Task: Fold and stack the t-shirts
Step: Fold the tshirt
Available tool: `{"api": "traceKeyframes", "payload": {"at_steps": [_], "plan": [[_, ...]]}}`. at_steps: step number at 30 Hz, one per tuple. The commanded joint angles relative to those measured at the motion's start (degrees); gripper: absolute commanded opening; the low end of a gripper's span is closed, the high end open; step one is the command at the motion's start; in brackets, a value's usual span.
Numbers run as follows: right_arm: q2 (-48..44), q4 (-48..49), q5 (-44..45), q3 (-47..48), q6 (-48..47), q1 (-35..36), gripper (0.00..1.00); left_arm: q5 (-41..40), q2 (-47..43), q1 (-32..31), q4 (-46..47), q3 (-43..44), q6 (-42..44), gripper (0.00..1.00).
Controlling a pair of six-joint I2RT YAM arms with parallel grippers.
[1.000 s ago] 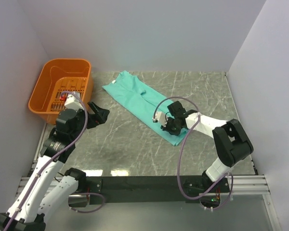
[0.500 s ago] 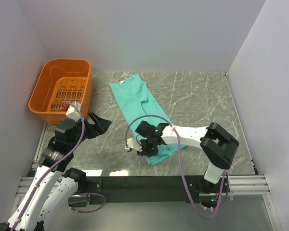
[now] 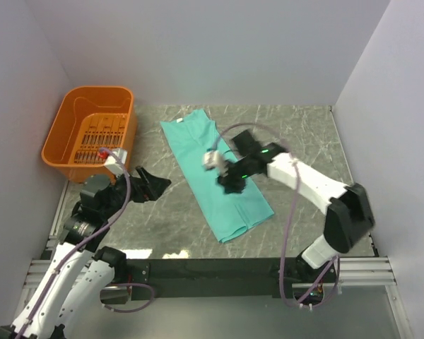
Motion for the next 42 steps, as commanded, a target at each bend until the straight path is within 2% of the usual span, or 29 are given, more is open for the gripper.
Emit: {"api": "traceKeyframes", "payload": {"at_steps": [1,3,4,5,6,7,8,9,10,11,12,14,16,17,18,22,24,34,37,40,41,42], "plan": [[-7.99,-7.52,-5.76,-4.01,-14.31,-12.04,0.49,7.45,4.07,-0.29,9.06,-1.92,2.84,0.91],[-13.17,-8.23,-6.90,-7.98,-20.14,-16.79,0.52,7.91,8.88,-3.95,11.27,-1.75,2.93,0.90],[-14.76,-8.84,-7.69,-11.92,-26.95,-21.69,0.52,6.25,10.74,-6.42,11.53,-1.40,3.63,0.89],[-17.91,-9.54,-10.22,-14.04,-30.67,-24.35,0.53,1.36,12.50,-13.05,11.88,-1.04,4.33,0.89],[-19.59,-10.07,-11.47,-15.98,-34.71,-26.98,0.55,-1.30,14.35,-16.43,12.50,-0.17,4.95,0.89],[-21.78,-12.34,-12.61,-19.31,-44.15,-32.84,0.56,-3.67,18.28,-19.68,13.03,0.27,6.43,0.89],[-22.50,-13.23,-14.01,-20.64,-48.51,-35.16,0.57,-8.05,20.49,-25.98,13.55,0.71,7.15,0.88],[-22.86,-13.67,-14.20,-21.70,-51.60,-37.62,0.57,-10.35,22.78,-29.17,14.25,1.94,8.20,0.88],[-22.95,-14.20,-14.46,-22.49,-55.63,-39.65,0.57,-12.47,27.33,-32.34,14.52,2.56,10.90,0.87],[-21.64,-17.08,-14.73,-22.24,-57.85,-42.54,0.57,-14.40,29.63,-38.29,14.87,3.26,12.15,0.87],[-20.58,-19.11,-15.86,-21.63,-59.61,-45.09,0.57,-18.86,34.36,-40.87,15.14,4.83,13.55,0.87],[-16.81,-25.52,-17.10,-18.91,-64.36,-49.13,0.58,-22.31,39.13,-46.83,15.58,6.42,16.55,0.86],[-14.43,-29.13,-17.37,-16.72,-67.34,-50.56,0.68,-25.92,45.81,-49.49,16.19,8.97,18.57,0.86],[-12.77,-31.93,-17.54,-16.18,-67.97,-51.35,0.68,-27.24,47.83,-51.60,16.28,9.85,19.10,0.85],[-12.06,-33.09,-17.63,-15.91,-68.85,-51.62,0.71,-28.64,51.59,-52.49,16.20,11.60,19.54,0.84],[-11.87,-33.46,-18.33,-17.93,-70.26,-51.88,0.70,-32.96,59.35,-55.13,14.53,15.92,22.26,0.82],[-12.22,-33.10,-18.77,-18.72,-70.26,-51.88,0.70,-32.97,62.94,-56.10,13.21,18.10,22.88,0.78],[-10.82,-32.49,-19.48,-18.72,-68.68,-52.15,0.68,-31.73,69.99,-58.56,8.55,19.79,24.12,0.69],[-10.29,-32.31,-19.65,-18.99,-68.77,-52.06,0.67,-33.05,72.45,-58.56,6.71,20.49,23.50,0.63],[-10.03,-32.14,-19.48,-19.16,-68.42,-51.97,0.66,-34.37,75.18,-58.56,5.04,21.72,22.54,0.49],[-10.03,-31.87,-19.13,-19.16,-68.42,-52.06,0.66,-34.72,75.62,-58.56,4.42,21.81,22.19,0.33],[-10.03,-31.79,-18.95,-19.34,-68.68,-51.97,0.66,-34.98,76.15,-58.56,4.24,21.64,21.83,0.26]]}}
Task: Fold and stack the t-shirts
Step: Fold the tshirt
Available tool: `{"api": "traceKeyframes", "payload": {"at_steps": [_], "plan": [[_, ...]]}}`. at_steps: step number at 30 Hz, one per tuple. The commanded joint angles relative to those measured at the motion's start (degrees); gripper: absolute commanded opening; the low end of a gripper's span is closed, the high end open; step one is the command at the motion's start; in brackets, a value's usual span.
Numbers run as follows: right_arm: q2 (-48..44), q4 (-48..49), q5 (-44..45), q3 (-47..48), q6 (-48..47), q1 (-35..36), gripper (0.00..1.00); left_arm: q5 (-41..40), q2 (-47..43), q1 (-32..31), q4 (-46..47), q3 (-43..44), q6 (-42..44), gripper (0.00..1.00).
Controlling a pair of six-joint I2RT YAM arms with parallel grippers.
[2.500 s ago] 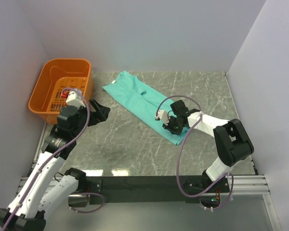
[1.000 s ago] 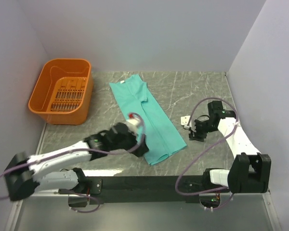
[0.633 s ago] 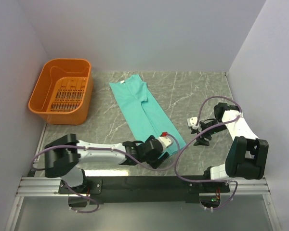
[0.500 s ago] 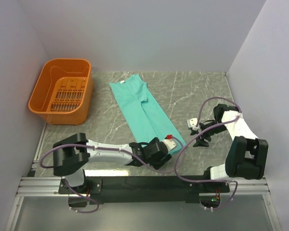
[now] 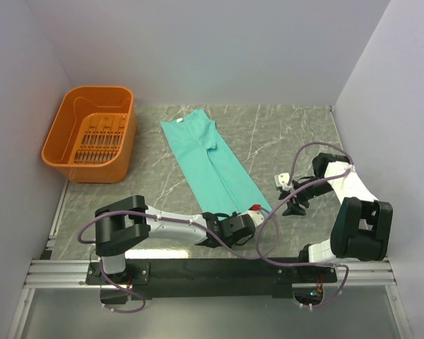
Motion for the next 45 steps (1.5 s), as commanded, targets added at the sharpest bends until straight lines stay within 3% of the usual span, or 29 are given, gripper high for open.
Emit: {"api": "traceKeyframes", "payload": {"at_steps": [1,2,5,13,20,30,45], "plan": [[0.16,-0.81,-0.53,-0.34,-1.10,-0.34,0.66,-1.85,3.26,-0.22,-4.94,-0.37,-0.83,0.21],[0.16,-0.46,-0.08,-0.43,-1.19,-0.26,0.66,-1.76,3.08,-0.22,-4.59,-0.81,-1.01,0.13],[-0.10,-0.29,1.93,-0.61,-2.77,-0.26,0.66,-0.19,1.51,-0.22,-3.01,-2.57,-1.45,0.01],[-0.11,-3.96,3.26,-0.08,-14.10,1.58,0.68,11.23,-5.17,1.71,3.67,-7.67,0.04,0.01],[-2.04,2.52,3.35,-4.03,-9.29,11.42,0.67,22.31,-11.23,6.71,8.50,-12.14,-1.54,0.01],[-3.26,4.19,1.85,-5.79,-9.72,13.80,0.66,31.45,-18.80,12.60,15.71,-18.74,-4.88,0.01],[-9.42,23.25,7.64,-15.46,9.62,27.95,0.67,39.46,-21.61,17.97,20.29,-22.00,-8.04,0.01]]}}
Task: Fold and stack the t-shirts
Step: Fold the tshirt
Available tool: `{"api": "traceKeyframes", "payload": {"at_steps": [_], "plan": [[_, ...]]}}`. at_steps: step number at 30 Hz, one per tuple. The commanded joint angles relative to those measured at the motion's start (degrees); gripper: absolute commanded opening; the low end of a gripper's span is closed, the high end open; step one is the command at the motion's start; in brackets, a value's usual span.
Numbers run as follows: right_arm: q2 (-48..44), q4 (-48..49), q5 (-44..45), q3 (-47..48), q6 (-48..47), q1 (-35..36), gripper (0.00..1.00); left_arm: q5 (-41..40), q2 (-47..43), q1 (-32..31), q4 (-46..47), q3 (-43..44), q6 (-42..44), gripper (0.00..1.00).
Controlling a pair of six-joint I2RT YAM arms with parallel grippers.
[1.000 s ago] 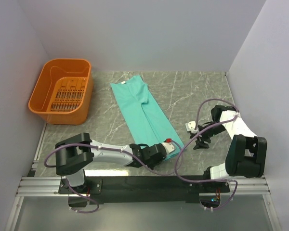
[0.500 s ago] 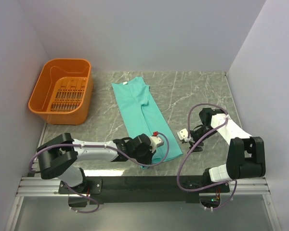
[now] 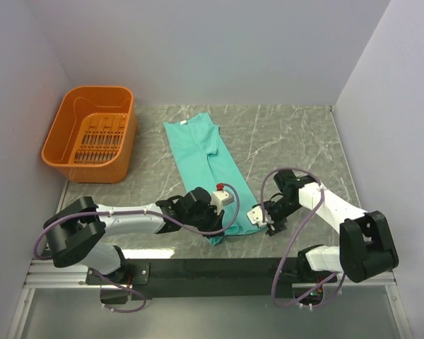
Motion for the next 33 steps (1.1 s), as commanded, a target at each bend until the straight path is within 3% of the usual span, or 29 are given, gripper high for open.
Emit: {"api": "traceKeyframes", "payload": {"at_steps": [1,12,15,19,22,26,33], "plan": [[-2.12,6.96,2.73,-2.74,5.75,2.29,0.67,2.98,-1.68,0.68,2.60,-0.86,-0.79,0.01],[-3.00,18.38,9.68,-7.05,15.25,8.79,0.59,5.09,-0.27,1.47,4.36,-1.39,-1.75,0.01],[-3.44,21.19,11.08,-8.20,17.53,10.03,0.47,6.05,-0.36,1.91,4.98,-1.65,-1.93,0.01],[-4.14,23.66,11.27,-9.08,20.08,10.12,0.10,6.93,-0.98,2.61,5.06,-2.00,-1.93,0.01],[-4.85,24.37,10.91,-9.51,20.70,10.12,0.00,7.55,-1.41,3.32,5.41,-2.53,-1.84,0.01],[-5.72,22.62,7.93,-8.20,20.88,9.51,0.00,7.99,-1.15,4.02,5.15,-2.71,-1.67,0.01],[-2.39,4.08,1.25,4.27,13.66,5.29,0.00,8.43,-2.12,6.74,-0.29,1.15,1.14,0.01]]}}
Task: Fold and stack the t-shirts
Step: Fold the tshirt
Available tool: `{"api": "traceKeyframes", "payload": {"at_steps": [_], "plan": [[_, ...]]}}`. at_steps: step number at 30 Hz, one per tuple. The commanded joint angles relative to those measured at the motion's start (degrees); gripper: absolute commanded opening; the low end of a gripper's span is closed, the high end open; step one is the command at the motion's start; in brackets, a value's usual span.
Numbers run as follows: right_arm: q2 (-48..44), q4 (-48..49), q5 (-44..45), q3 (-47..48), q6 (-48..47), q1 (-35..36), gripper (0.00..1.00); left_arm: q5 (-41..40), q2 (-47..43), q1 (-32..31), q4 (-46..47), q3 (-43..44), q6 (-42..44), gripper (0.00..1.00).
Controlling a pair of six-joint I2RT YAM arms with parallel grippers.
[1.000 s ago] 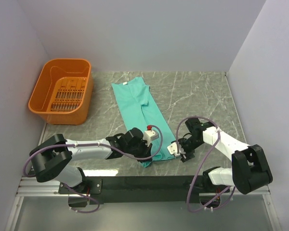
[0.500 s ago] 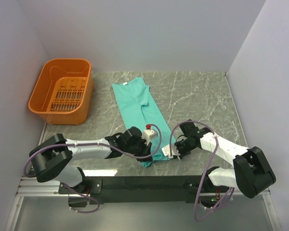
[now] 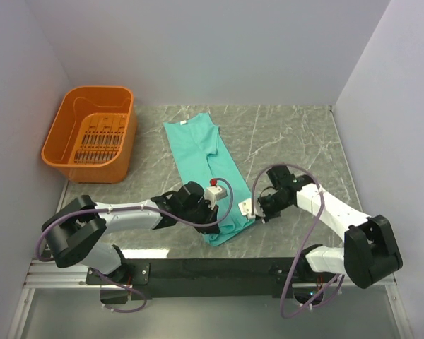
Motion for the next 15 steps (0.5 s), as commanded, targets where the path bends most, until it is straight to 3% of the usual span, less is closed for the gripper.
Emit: {"api": "traceKeyframes", "payload": {"at_steps": [1,10,15], "plan": [[2.48,-8.34,-5.40,8.73,-0.31,-1.68,0.00,1.70,-2.12,1.65,-1.98,3.69,2.85,0.01],[7.15,-13.53,-10.41,15.96,-0.11,-3.27,0.00,1.43,-1.94,3.67,-7.87,8.00,5.84,0.01],[10.05,-14.32,-13.31,20.69,5.59,-3.79,0.00,3.10,-1.77,6.04,-9.63,10.55,7.33,0.01]]}}
